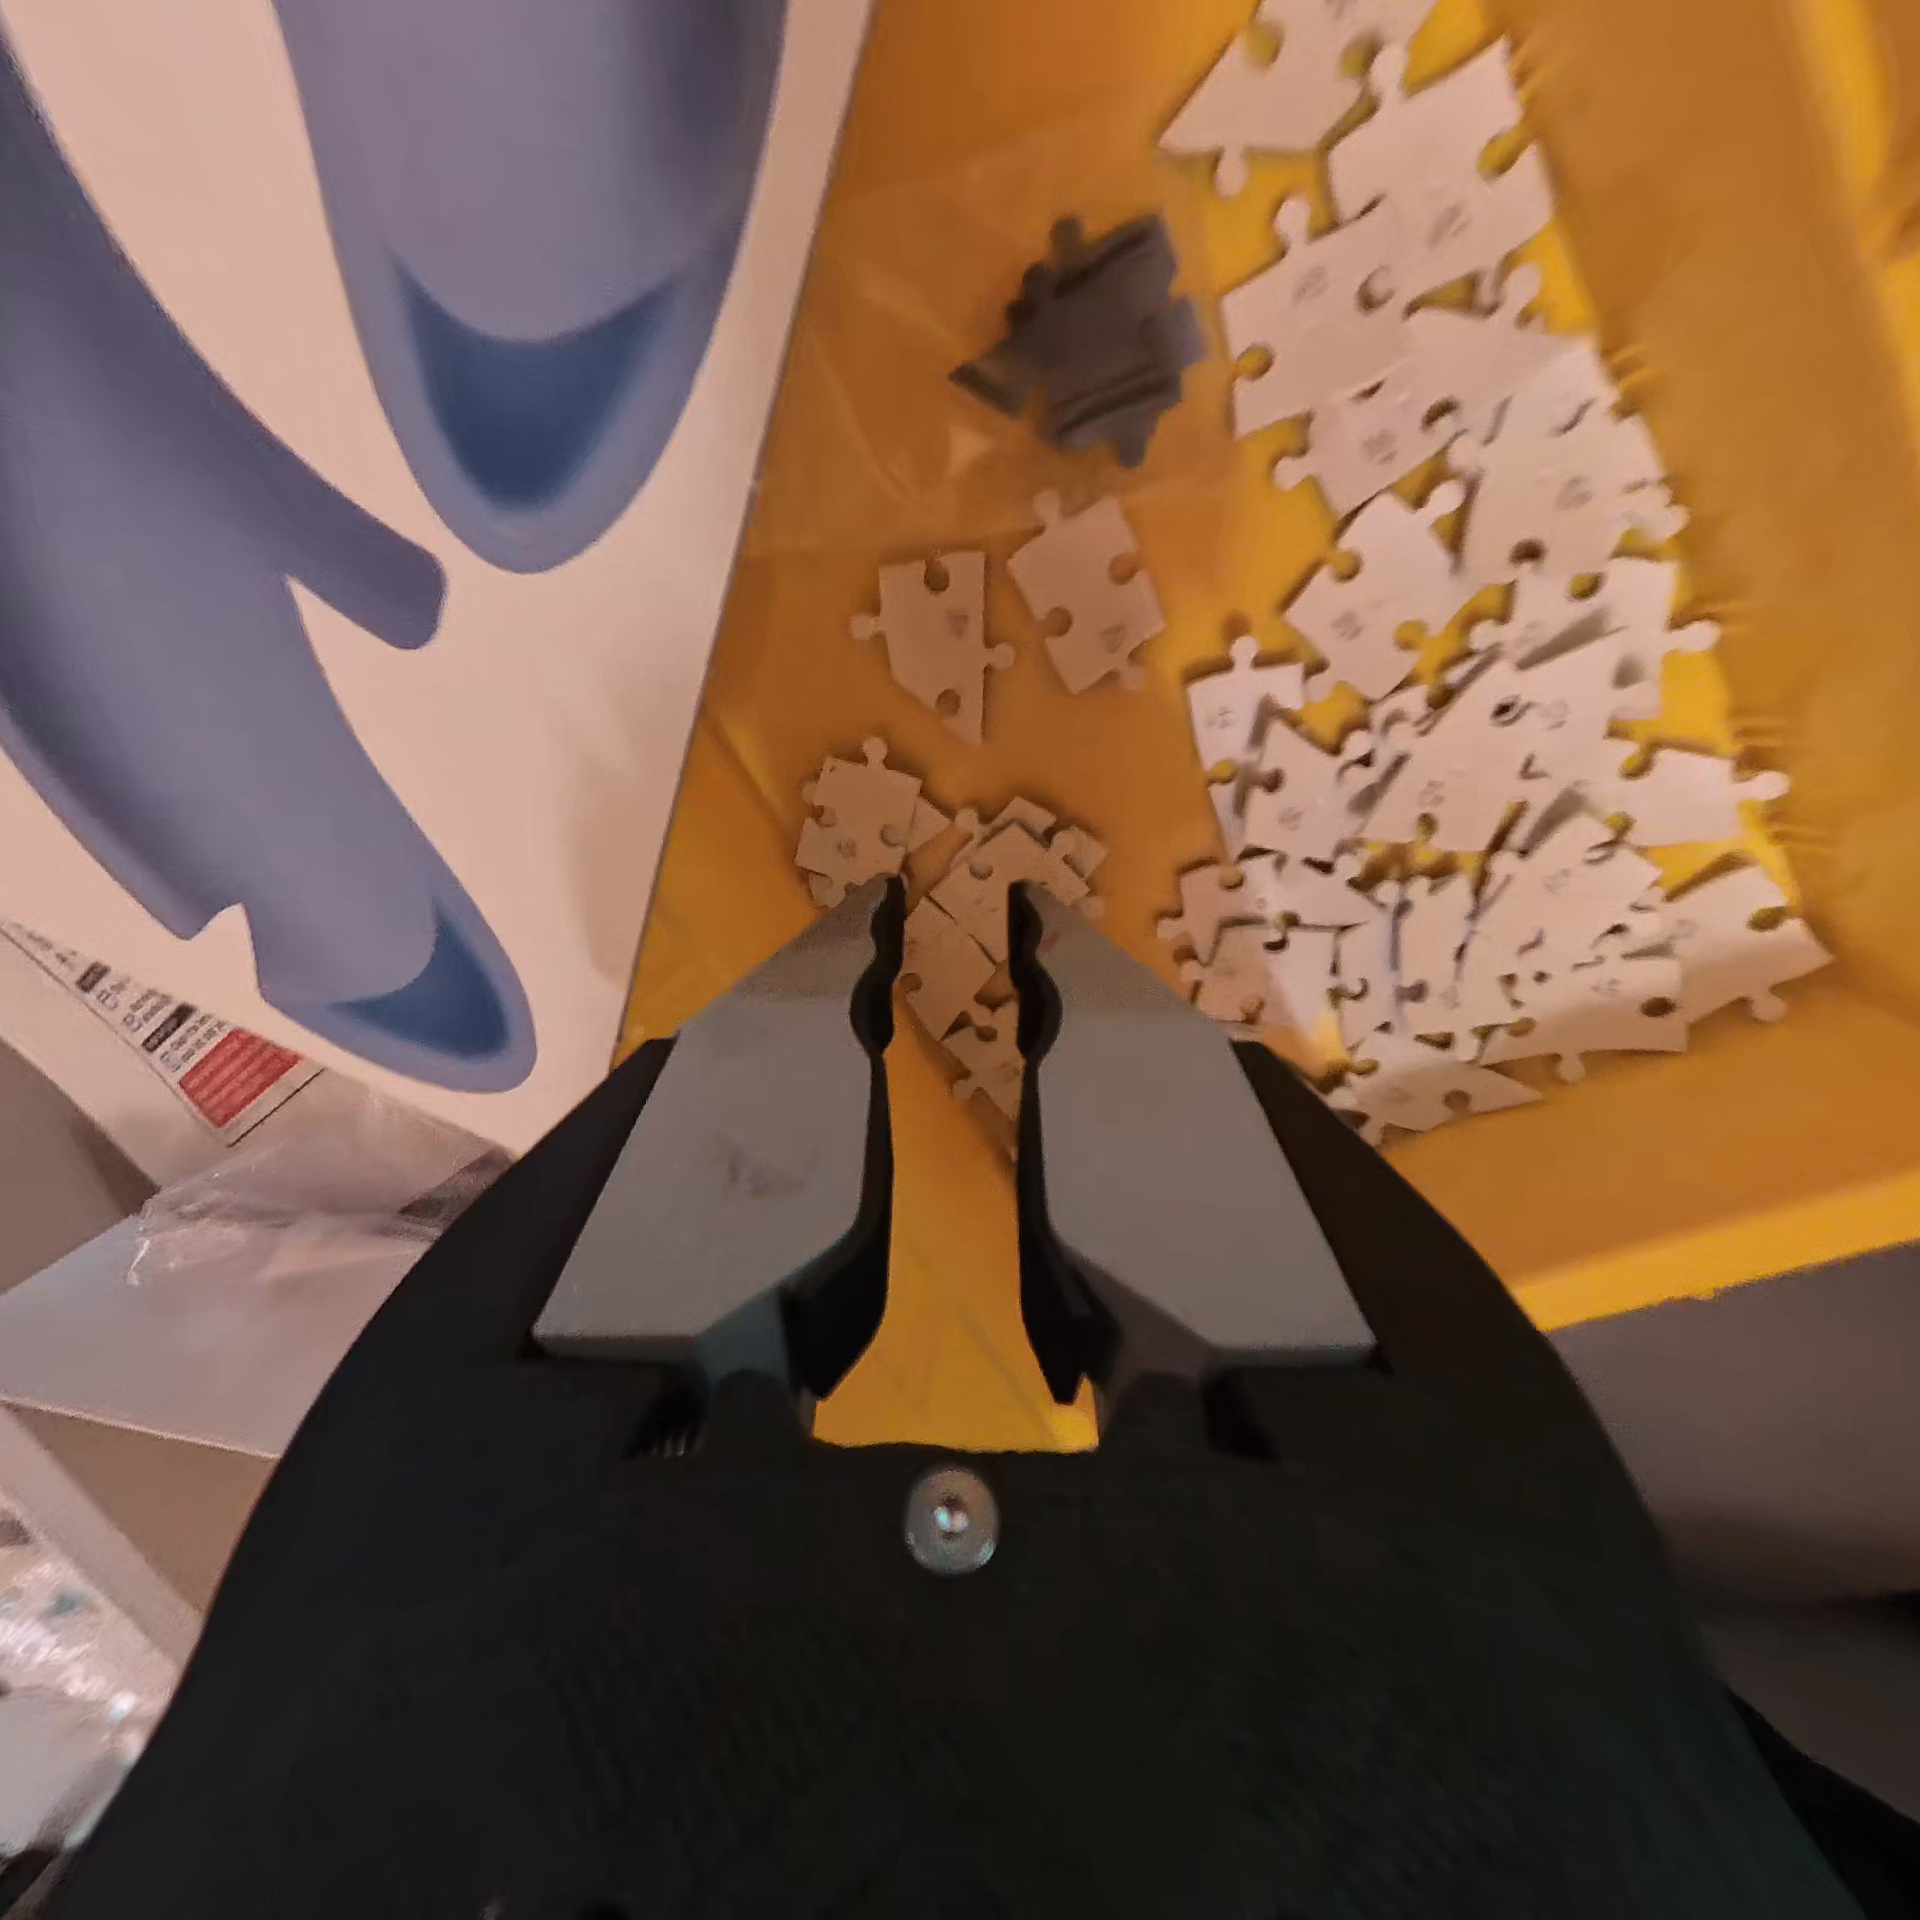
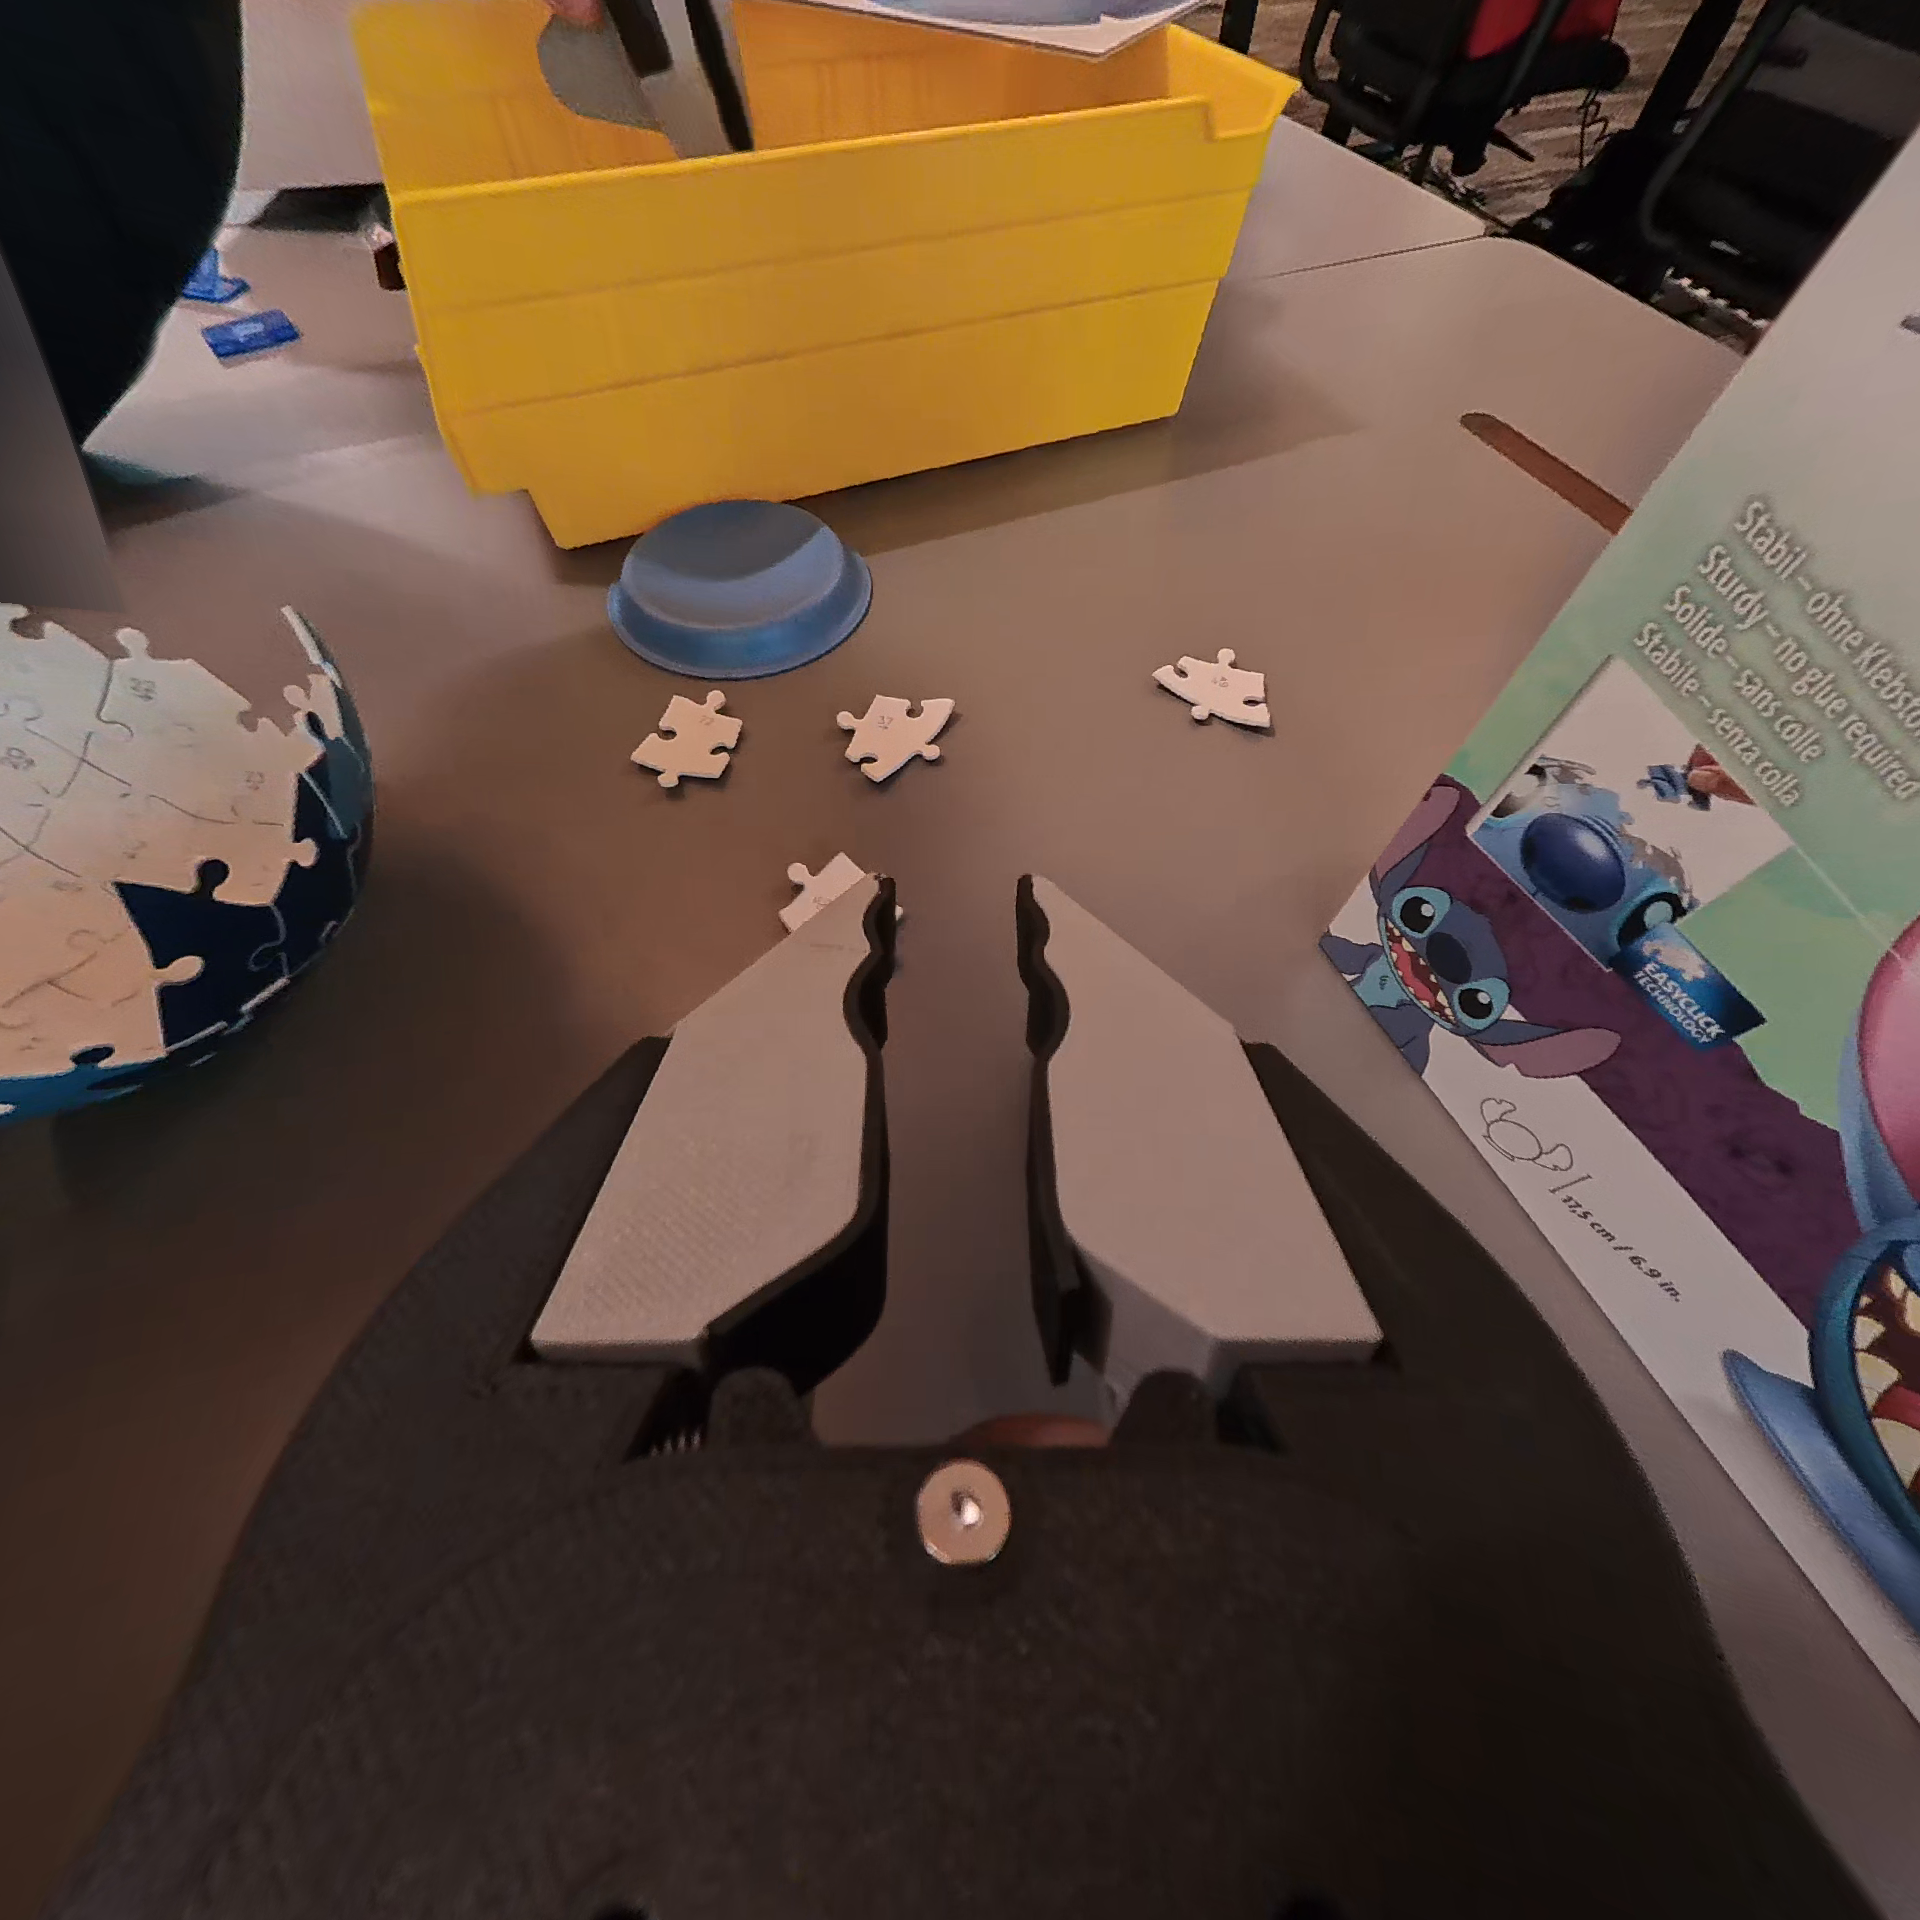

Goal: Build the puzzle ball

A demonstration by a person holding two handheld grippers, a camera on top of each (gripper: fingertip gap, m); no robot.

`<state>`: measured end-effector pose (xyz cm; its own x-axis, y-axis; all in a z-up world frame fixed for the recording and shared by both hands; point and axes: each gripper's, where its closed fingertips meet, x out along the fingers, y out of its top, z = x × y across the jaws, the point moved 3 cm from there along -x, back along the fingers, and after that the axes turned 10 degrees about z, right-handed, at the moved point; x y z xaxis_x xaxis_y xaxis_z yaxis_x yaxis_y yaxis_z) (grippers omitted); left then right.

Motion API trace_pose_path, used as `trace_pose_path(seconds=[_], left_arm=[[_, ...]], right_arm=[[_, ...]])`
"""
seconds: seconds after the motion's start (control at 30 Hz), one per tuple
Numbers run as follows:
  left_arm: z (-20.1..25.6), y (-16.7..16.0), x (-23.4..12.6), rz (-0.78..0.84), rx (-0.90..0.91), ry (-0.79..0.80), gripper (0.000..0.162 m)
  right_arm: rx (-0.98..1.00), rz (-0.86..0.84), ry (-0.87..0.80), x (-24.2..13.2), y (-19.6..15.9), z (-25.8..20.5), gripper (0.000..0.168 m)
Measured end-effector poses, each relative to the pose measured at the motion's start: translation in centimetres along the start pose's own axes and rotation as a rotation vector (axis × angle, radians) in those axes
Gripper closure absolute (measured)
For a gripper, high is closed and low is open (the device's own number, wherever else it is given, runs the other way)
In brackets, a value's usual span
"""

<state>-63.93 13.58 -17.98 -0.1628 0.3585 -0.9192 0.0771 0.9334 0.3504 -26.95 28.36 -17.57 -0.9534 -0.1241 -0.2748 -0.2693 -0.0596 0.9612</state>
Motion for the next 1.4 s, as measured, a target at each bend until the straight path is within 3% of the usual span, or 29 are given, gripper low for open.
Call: trace_pose_path(seconds=[0.03,0.13,0.33,0.43,0.5,0.67,0.9,0.93,1.03,1.13,1.4], left_arm=[[0.0,-0.2,0.6,-0.03,0.013,0.007,0.145],[-0.5,-0.5,2.2,-0.104,0.019,0.046,0.15],[-1.0,0.0,3.5,-0.118,0.013,0.085,0.146],[0.1,0.4,4.2,-0.112,0.026,0.017,0.149],[2.4,1.1,3.4,-0.058,0.059,-0.137,0.153],[0.1,2.1,1.0,0.038,0.01,0.013,0.154],[-1.9,-1.2,3.8,-0.187,-0.012,0.115,0.155],[-1.8,-1.0,4.0,-0.173,-0.017,0.095,0.162],[-1.4,-0.6,4.1,-0.141,-0.009,0.063,0.159],[2.6,1.0,3.3,-0.032,0.014,-0.201,0.162],[0.3,1.1,2.1,-0.025,0.007,-0.018,0.148]], right_arm=[[-0.007,0.0,-0.007,0.0,0.0,0.0,0.148],[-0.013,0.005,-0.011,0.0,0.2,0.0,0.148],[-0.024,0.006,-0.003,0.0,0.2,-0.3,0.148],[-0.031,-0.001,0.011,0.1,0.2,-0.6,0.148],[-0.046,-0.01,0.012,0.1,0.1,-0.7,0.148],[-0.051,0.0,0.02,0.0,0.4,-1.0,0.148],[-0.063,0.009,0.022,-0.1,0.7,-1.3,0.148],[-0.067,0.01,0.021,-0.1,0.7,-1.3,0.148],[-0.067,0.017,0.021,-0.2,0.9,-1.4,0.148],[-0.062,0.017,0.022,-0.2,0.8,-1.3,0.148],[-0.067,0.016,0.015,-0.3,0.9,-1.2,0.148]])
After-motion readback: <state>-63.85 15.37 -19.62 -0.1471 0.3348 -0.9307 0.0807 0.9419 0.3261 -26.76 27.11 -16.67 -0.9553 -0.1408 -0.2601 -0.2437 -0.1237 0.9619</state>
